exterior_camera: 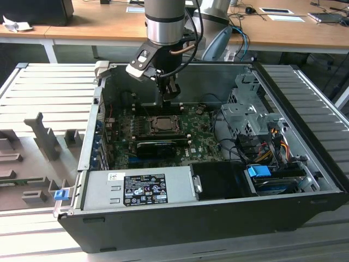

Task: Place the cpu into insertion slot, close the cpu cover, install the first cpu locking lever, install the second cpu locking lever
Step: 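Install the first cpu locking lever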

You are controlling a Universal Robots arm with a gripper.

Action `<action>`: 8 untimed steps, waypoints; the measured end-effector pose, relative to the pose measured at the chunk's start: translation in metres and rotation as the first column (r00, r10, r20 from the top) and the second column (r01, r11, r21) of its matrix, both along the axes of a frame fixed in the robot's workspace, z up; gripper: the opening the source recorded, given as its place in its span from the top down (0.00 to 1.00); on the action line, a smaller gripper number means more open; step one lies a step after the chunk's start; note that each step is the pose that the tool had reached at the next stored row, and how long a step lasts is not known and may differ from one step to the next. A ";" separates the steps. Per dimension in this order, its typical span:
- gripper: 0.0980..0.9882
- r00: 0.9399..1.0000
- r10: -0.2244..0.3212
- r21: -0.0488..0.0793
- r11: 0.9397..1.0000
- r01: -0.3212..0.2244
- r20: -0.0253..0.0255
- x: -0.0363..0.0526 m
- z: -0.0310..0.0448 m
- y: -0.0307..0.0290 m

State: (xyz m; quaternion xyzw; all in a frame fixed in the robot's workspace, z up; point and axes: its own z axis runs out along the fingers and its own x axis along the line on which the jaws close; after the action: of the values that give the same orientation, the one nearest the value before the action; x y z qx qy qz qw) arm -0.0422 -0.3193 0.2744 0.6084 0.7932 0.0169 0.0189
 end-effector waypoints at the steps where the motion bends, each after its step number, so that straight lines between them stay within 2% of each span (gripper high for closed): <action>1: 0.99 1.000 0.016 0.000 1.000 -0.016 0.000 0.0000 0.0000 0.0000; 8: 0.99 0.995 0.096 0.000 0.995 -0.096 0.000 0.0000 0.0000 0.0000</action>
State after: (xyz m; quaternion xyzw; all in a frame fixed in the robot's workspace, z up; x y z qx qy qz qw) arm -0.0422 -0.3193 0.2744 0.5697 0.8215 0.0177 0.0180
